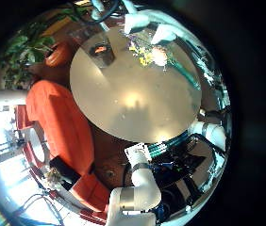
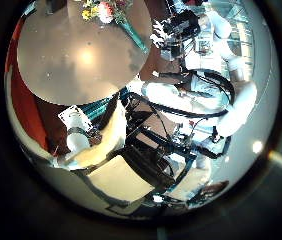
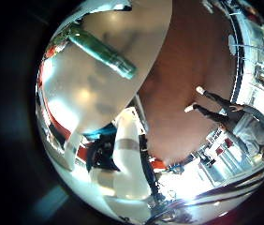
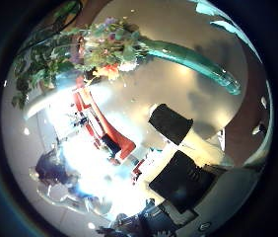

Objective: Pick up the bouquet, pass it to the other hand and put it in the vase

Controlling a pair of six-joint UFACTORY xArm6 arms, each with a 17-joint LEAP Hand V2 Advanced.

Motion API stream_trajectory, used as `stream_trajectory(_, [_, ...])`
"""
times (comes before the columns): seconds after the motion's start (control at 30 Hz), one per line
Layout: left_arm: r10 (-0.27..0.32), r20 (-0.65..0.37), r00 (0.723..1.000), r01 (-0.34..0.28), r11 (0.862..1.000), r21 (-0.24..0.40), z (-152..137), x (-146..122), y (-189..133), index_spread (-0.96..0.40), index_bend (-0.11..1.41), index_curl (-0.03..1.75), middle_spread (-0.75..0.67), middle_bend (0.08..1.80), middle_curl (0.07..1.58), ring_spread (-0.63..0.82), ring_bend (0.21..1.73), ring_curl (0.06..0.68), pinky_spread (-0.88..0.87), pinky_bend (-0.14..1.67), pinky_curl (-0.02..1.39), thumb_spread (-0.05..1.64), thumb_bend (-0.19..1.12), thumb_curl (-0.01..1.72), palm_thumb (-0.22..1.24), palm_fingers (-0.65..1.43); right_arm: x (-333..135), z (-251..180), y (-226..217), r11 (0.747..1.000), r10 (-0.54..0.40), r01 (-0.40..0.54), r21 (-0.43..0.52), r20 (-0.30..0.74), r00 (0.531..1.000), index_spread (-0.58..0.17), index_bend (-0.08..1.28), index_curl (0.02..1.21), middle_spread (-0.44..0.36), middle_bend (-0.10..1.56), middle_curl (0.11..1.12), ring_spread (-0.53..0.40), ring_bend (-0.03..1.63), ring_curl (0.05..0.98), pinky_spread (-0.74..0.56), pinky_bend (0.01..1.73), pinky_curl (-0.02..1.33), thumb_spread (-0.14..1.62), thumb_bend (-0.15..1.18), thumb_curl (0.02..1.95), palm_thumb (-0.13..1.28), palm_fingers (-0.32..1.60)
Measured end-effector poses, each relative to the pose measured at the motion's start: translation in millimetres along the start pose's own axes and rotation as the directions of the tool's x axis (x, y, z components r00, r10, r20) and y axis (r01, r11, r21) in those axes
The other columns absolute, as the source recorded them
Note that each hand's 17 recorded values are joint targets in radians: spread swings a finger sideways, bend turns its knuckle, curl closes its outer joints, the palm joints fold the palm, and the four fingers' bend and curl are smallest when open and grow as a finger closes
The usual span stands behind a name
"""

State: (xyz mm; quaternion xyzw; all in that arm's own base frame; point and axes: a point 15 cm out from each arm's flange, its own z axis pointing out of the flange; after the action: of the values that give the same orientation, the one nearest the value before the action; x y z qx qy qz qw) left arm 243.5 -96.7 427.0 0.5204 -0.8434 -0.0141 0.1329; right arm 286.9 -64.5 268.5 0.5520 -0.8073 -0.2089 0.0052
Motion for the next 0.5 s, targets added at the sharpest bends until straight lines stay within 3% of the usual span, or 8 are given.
stream_trajectory(0.5, [0.009,-0.007,1.0,-0.009,1.0,-0.007,4,-7,-18,0.04,0.18,0.38,0.29,0.19,0.35,0.45,0.54,0.165,0.46,0.19,0.31,1.11,-0.02,0.33,0.36,0.26,32,36,-28,0.999,0.039,-0.041,-0.034,-0.067,0.997,-0.219,0.18,0.33,-0.045,0.49,0.47,-0.13,0.89,0.298,0.13,0.63,0.16,1.09,-0.02,0.41,0.54,0.43])
